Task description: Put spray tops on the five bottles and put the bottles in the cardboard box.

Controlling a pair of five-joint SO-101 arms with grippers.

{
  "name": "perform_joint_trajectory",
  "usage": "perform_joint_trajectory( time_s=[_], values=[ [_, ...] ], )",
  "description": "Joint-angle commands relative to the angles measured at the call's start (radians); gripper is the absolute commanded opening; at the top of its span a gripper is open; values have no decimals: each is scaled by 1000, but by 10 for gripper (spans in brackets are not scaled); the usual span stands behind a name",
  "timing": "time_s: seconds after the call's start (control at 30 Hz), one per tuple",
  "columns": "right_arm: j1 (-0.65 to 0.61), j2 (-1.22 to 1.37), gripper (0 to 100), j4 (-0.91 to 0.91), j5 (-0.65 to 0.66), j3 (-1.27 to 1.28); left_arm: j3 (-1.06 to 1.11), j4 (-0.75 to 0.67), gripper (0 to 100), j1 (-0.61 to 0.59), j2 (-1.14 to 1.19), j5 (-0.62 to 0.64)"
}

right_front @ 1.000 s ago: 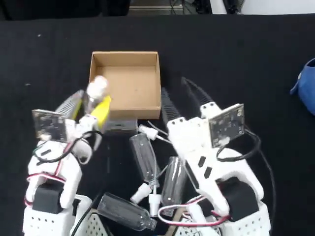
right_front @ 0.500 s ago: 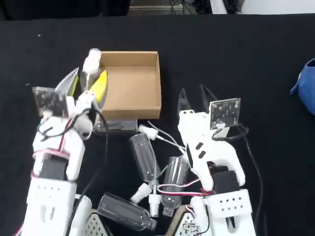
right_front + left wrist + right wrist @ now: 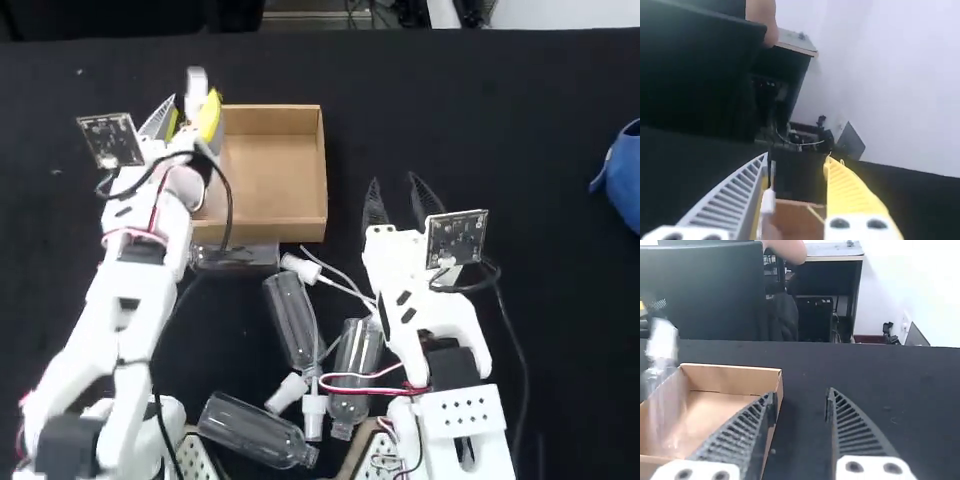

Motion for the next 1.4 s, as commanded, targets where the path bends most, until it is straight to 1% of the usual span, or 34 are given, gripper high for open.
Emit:
perform_joint_trajectory(
  time_s=[0.0,0.13,0.2,0.3,0.33,0.4,0.43,0.5,0.57,0.63,0.67,0.7,0.77,0.87,1.1,1.27,1.37],
  values=[
    [15,18,134,-34,-2,2,-143,-157,30,-22,155,18],
    [14,18,134,-34,-3,2,-186,-255,30,-22,278,17],
    [14,18,134,-31,-6,2,-191,-295,30,-36,301,17],
    [14,18,134,-29,-8,2,-194,-298,30,-56,302,17],
    [14,18,134,-31,-6,2,-196,-276,30,-59,302,17],
    [14,18,134,-32,-3,2,-214,-169,35,-61,301,17],
    [14,18,134,-32,-3,2,-243,-81,54,-61,301,11],
    [14,18,134,-32,-3,2,-340,161,121,-58,301,-11],
    [14,18,134,-32,-3,2,-483,459,184,-53,310,-5],
    [14,18,134,-32,-2,2,-638,750,215,-56,316,21],
    [14,18,134,-32,-2,2,-705,873,216,-58,319,34],
    [14,18,134,-32,-2,2,-766,977,216,-56,330,41],
    [14,18,134,-32,-2,1,-860,1108,216,-50,365,40],
    [14,15,134,-29,-2,1,-946,1203,216,-50,453,40],
    [14,13,134,-28,-2,1,-1125,1349,216,-48,704,46],
    [14,13,134,-28,-2,1,-1250,1432,216,-47,824,46],
    [14,13,134,-29,-2,1,-1291,1455,216,-31,882,46]
  ],
)
